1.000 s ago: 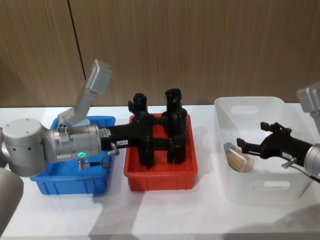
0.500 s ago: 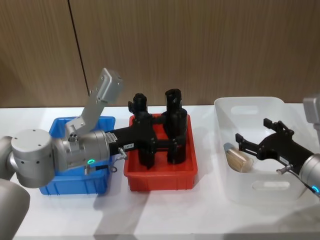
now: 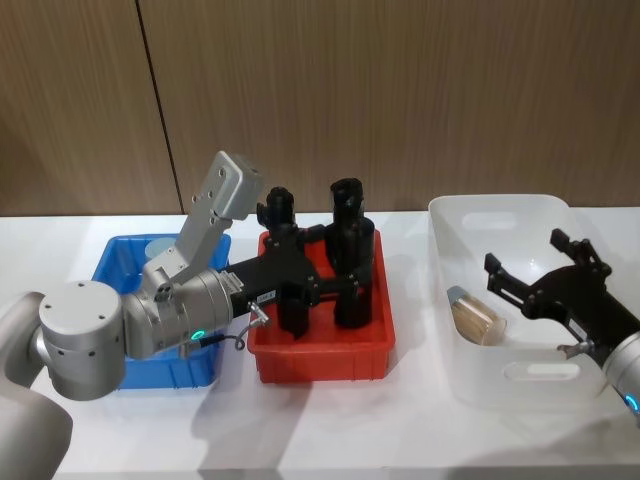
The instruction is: Pick the cotton swabs from the blue box and place them into the white box.
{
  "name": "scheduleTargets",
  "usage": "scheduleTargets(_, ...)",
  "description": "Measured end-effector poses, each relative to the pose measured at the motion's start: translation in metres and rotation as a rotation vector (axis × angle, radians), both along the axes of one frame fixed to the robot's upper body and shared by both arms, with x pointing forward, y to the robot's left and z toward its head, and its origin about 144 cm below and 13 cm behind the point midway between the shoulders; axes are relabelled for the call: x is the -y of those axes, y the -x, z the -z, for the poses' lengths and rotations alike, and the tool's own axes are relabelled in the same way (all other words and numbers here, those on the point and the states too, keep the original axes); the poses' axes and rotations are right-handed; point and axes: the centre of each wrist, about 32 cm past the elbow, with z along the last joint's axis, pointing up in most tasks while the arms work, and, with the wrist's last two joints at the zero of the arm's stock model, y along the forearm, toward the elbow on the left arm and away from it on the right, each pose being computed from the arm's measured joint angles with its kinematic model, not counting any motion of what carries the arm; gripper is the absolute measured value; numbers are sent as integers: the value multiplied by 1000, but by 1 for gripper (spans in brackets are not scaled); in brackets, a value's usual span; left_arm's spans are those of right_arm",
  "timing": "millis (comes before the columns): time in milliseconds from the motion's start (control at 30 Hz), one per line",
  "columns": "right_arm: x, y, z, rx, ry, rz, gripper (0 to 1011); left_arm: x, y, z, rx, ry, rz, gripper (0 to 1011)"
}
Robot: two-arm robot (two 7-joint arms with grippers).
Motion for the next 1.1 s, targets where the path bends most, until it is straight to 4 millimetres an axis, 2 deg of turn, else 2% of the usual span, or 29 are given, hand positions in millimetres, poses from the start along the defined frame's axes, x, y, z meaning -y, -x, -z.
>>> scheduleTargets(300,-6,16,-1,42,-40,55,1002,11,12,4,54,-15,-80,1004)
scheduleTargets(1100,-7,18,-1,45,-43,60,1002,39,45,13,200,-15,-283,1004)
